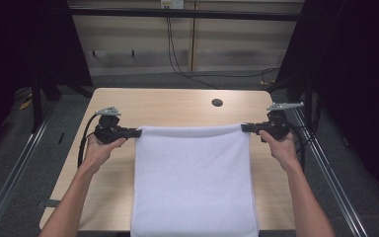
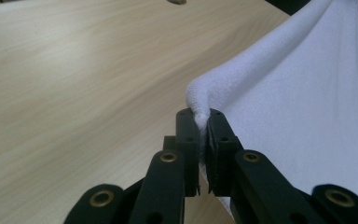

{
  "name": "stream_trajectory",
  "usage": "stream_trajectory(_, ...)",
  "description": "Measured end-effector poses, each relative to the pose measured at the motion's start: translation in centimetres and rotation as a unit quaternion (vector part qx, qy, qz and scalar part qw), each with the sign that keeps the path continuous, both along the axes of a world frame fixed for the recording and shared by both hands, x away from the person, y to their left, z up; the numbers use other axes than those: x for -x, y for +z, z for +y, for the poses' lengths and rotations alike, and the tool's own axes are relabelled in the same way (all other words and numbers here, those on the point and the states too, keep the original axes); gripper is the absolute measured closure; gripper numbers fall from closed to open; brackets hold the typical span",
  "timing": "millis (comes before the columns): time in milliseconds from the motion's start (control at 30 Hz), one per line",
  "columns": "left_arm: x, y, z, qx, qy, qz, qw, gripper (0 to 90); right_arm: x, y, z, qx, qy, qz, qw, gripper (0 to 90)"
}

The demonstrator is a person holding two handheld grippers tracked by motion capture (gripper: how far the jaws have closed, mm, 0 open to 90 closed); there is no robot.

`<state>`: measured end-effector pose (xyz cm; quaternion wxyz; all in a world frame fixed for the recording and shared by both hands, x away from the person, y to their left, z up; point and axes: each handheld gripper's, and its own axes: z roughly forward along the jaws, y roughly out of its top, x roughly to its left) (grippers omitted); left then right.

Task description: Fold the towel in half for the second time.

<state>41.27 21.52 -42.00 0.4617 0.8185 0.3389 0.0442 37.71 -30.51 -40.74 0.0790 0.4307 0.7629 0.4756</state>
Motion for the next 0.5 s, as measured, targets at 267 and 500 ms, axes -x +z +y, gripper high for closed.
stream_trajectory(267, -1.5, 2.0, -0.5, -0.001, 0.02, -0.022, 0.9995, 85.7, -1.5, 2.0, 0.0, 0.007, -0.009, -0.018, 0.9998, 86.9)
stream_trajectory(500, -2.7, 3.7, -1.0, 0.012, 0.029, -0.037, 0.9988, 85.7, -2.5, 2.4, -0.5, 0.002, -0.029, -0.017, 0.9994, 87.0)
